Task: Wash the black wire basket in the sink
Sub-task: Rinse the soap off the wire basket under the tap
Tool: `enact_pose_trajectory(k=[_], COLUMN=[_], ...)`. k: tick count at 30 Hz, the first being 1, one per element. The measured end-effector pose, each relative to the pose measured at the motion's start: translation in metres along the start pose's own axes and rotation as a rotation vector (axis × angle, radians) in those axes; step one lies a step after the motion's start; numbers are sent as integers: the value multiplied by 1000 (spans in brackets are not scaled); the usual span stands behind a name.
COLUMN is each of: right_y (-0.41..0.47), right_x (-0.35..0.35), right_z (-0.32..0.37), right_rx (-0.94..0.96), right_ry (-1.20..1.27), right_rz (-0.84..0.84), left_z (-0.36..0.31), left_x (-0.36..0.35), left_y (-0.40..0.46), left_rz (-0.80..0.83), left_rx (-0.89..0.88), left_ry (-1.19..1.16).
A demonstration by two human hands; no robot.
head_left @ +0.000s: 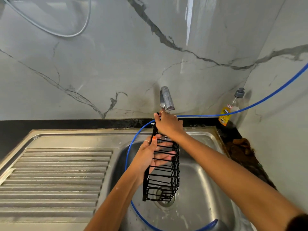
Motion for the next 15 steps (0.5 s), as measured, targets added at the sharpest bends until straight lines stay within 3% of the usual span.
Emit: enact_pose_trajectory(k=[5, 8, 11, 15], right_y=[13, 8, -8, -29], right_x=[16, 18, 10, 5], right_z=[-11, -10, -10, -19], right_rx=[-96, 76, 254, 334], right_ry=[-108, -197, -250, -290], right_rz=[1, -22, 157, 326], left_z=[3, 6, 10, 13], left_x=[-6, -8, -8, -7], left_y=[0, 7, 13, 17], left_rz=[25, 12, 9, -4], left_rx=[17, 35, 77, 78], left_ry=[-55, -92, -102, -149])
Point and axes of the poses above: each hand's wrist, its own y-axis towards the middle knuckle, its own x-axis out of the back of the hand, z = x × y, the point moved 5 cm from there along y, towards the middle knuckle, and after that the axes turned 1 degree about x, right-handed, at the moved point
